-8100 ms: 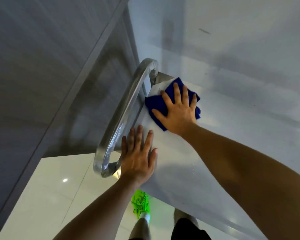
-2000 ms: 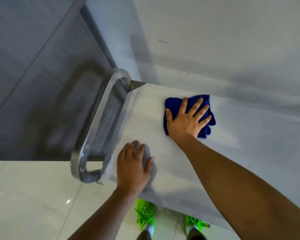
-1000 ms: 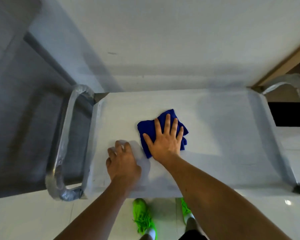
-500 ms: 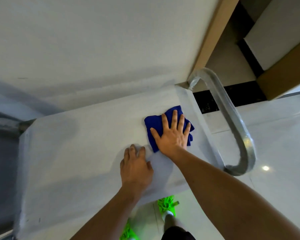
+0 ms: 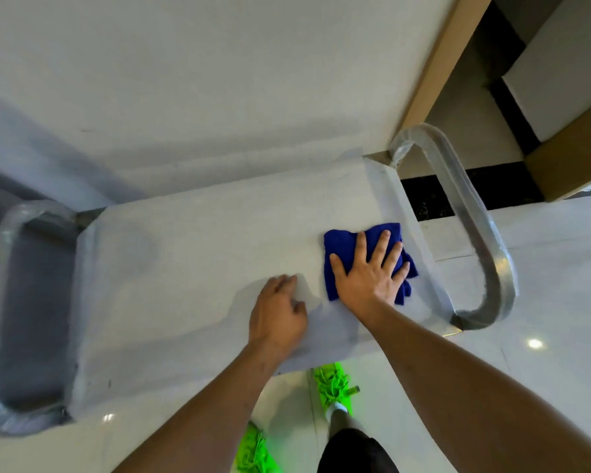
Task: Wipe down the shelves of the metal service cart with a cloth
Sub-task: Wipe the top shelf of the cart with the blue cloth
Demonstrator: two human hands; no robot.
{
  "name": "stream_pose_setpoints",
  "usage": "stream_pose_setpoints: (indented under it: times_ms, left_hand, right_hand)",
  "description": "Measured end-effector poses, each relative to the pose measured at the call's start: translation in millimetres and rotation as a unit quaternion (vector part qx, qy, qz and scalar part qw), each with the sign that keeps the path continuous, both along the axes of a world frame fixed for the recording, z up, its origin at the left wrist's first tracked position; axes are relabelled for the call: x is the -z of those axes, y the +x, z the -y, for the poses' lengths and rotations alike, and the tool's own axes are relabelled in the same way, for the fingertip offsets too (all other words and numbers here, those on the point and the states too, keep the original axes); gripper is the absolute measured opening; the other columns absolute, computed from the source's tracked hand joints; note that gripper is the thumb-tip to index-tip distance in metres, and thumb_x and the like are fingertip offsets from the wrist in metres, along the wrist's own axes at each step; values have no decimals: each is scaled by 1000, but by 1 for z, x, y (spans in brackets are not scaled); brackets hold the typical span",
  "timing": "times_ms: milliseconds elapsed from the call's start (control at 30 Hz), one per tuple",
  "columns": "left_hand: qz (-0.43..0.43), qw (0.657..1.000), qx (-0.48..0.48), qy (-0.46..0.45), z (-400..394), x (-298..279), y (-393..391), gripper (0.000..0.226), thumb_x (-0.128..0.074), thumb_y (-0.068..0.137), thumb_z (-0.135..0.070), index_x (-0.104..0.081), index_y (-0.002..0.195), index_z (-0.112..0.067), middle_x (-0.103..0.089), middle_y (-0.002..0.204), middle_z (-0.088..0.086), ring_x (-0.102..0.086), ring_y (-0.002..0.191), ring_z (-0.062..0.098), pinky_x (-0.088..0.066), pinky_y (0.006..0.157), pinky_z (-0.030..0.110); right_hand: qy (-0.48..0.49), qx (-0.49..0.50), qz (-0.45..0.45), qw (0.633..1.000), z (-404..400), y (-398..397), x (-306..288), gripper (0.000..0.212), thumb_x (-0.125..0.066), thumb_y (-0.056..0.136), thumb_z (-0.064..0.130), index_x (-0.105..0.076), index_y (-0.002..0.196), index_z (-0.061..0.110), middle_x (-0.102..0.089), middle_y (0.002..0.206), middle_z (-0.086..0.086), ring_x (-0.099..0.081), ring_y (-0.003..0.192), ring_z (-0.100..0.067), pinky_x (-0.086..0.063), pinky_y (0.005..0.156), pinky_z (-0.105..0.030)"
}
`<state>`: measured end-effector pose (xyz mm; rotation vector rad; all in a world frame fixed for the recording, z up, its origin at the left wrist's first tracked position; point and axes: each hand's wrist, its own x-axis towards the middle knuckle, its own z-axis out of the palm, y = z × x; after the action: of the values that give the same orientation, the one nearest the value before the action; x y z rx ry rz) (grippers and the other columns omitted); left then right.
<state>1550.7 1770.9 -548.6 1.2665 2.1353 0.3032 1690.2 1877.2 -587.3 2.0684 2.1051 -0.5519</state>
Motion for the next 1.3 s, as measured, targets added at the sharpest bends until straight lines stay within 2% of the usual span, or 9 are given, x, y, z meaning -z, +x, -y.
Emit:
stream_pose_setpoints:
  times_ms: [200,500,600,733,833,933,1033,1167,1300]
  left_hand:
    - [-73,995,-65,18,81,1,-61,53,-50,96,-26,-42,148,-15,-33,158,9,-26,145,24,-22,118,35]
    - [-140,976,-166,11,211,15,-147,57,-47,99,-34,-31,152,-20,-28,160,8,-25,146,25,-26,118,39]
    - [-130,969,-208,41,240,14,-159,57,-58,94,-30,-41,147,-21,-40,154,7,-34,141,25,-35,113,41]
    - [-121,953,-267,82,267,8,-167,51,-67,86,-19,-49,133,-26,-55,136,0,-49,126,19,-48,98,39]
    - [-108,944,-295,100,280,4,-170,47,-62,82,-11,-52,125,-26,-58,129,-1,-52,119,19,-50,94,40]
    - [-105,932,-320,135,286,0,-171,41,-50,81,-14,-55,120,-24,-59,124,0,-54,114,20,-50,92,35]
    - [-109,924,-337,145,287,-2,-171,42,-58,84,-5,-58,121,-24,-60,124,-2,-54,115,18,-49,93,33]
    - [-112,931,-320,136,280,-12,-167,40,-56,88,-10,-58,126,-23,-59,128,-1,-53,117,20,-50,94,40]
    - [-119,945,-277,126,266,-18,-156,39,-56,91,-13,-57,130,-19,-59,130,1,-51,120,21,-49,96,41]
  right_hand:
    - [-13,-43,7,999,52,-70,0,85,-10,90,77,6,159,30,19,165,-13,19,149,-39,6,117,-63]
    - [-2,-221,-5,975,135,-223,1,82,-6,92,74,10,158,28,22,163,-16,20,148,-43,7,115,-66]
    - [3,-274,-18,961,160,-269,3,81,-7,93,74,9,158,28,21,164,-17,20,148,-44,8,115,-67]
    - [6,-343,-21,939,193,-311,5,81,-8,92,75,6,158,31,18,165,-15,19,148,-44,9,113,-68]
    - [3,-386,-18,922,219,-320,5,79,-10,93,75,6,158,31,18,165,-15,17,148,-45,7,113,-69]
    - [4,-411,-12,912,240,-314,5,80,-10,92,75,6,158,31,20,164,-15,20,147,-45,9,112,-68]
    - [2,-429,-19,903,253,-301,4,81,-7,91,76,5,158,32,19,165,-14,19,148,-43,9,113,-68]
    - [-4,-422,-41,906,257,-272,2,79,-11,92,76,0,158,34,16,166,-10,19,149,-38,10,116,-65]
    - [4,-398,-44,917,251,-236,3,80,-4,90,77,2,157,34,17,166,-9,19,150,-36,8,117,-63]
